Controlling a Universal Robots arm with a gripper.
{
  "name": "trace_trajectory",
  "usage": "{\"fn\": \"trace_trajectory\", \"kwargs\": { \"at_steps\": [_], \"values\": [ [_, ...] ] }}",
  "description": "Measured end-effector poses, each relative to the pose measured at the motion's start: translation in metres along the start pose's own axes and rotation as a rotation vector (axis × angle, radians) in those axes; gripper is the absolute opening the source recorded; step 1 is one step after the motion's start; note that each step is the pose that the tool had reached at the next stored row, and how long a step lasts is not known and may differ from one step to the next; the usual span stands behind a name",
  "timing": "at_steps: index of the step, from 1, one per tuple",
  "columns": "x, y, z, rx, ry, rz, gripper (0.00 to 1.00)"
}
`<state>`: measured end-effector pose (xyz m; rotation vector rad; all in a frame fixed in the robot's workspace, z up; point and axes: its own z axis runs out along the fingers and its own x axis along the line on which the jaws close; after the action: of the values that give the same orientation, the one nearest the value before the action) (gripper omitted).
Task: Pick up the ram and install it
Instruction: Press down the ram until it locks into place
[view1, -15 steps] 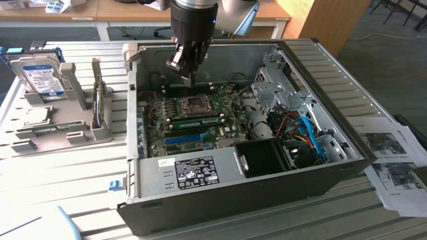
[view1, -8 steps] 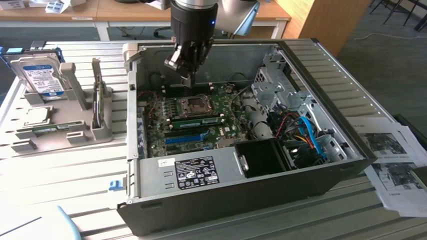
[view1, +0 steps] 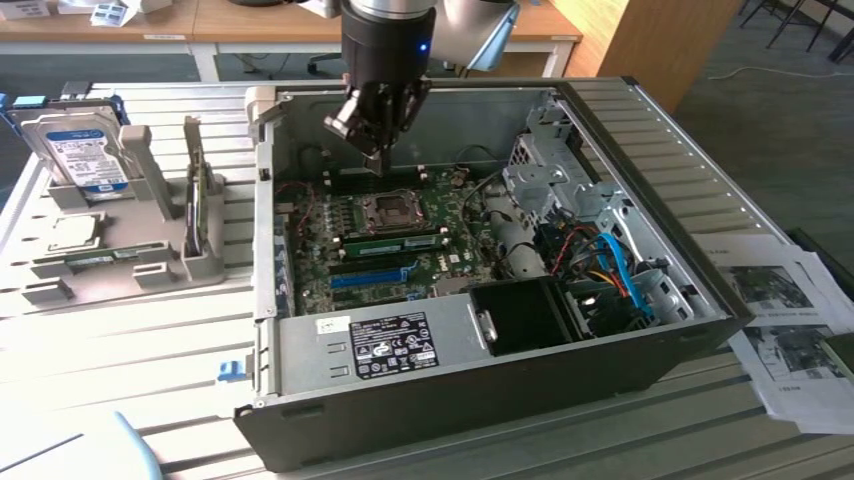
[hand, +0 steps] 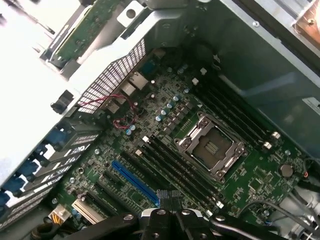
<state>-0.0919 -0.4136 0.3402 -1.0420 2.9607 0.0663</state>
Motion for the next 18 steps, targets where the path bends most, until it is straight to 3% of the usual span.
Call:
{"fn": "trace_trajectory", "kwargs": {
  "at_steps": [18],
  "values": [
    [0.0,0.0,0.001,0.0036,-0.0089,0.229,0.09]
  ]
}}
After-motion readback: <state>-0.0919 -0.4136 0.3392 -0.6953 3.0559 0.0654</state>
